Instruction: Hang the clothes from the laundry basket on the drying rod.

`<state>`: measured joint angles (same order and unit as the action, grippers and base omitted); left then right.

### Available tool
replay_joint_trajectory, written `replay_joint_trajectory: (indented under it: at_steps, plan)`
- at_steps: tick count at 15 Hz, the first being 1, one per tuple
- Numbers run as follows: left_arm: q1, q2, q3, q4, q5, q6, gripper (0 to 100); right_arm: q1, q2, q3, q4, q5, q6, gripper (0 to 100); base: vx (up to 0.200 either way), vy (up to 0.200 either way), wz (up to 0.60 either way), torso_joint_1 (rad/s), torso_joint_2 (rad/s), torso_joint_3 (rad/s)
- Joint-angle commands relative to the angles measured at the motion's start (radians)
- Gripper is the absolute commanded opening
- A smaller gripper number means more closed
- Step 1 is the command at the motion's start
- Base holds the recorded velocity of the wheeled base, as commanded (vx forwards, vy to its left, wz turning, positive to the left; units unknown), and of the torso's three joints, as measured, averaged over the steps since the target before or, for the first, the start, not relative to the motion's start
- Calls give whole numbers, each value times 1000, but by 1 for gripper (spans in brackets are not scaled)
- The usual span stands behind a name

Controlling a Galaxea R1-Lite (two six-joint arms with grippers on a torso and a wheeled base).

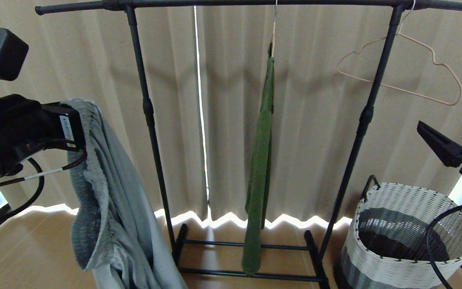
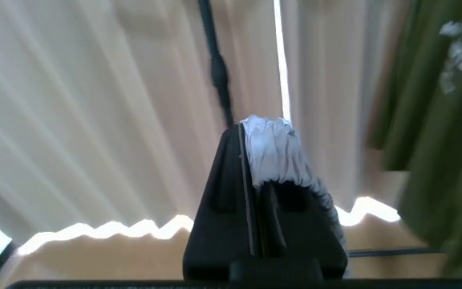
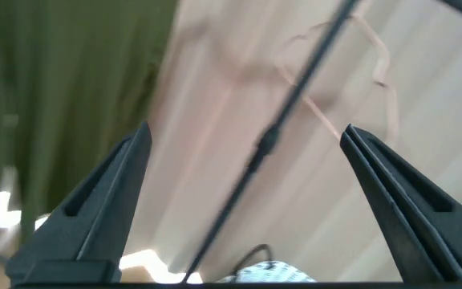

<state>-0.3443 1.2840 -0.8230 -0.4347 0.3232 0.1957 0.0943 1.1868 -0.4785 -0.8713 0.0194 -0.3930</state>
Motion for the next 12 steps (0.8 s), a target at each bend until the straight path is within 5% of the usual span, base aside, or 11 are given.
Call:
replay_joint_trajectory:
  at_steps: [1,12]
  plan:
    - [2,-15,24,-1,-1,-2,0,-21,-4,67,-45,1,-4,100,0,0,0,0,0,0]
    - [59,-68,96,1,-67,-1,0,-42,-1,78,-43,8,-3,100,0,0,0,20,-43,-27]
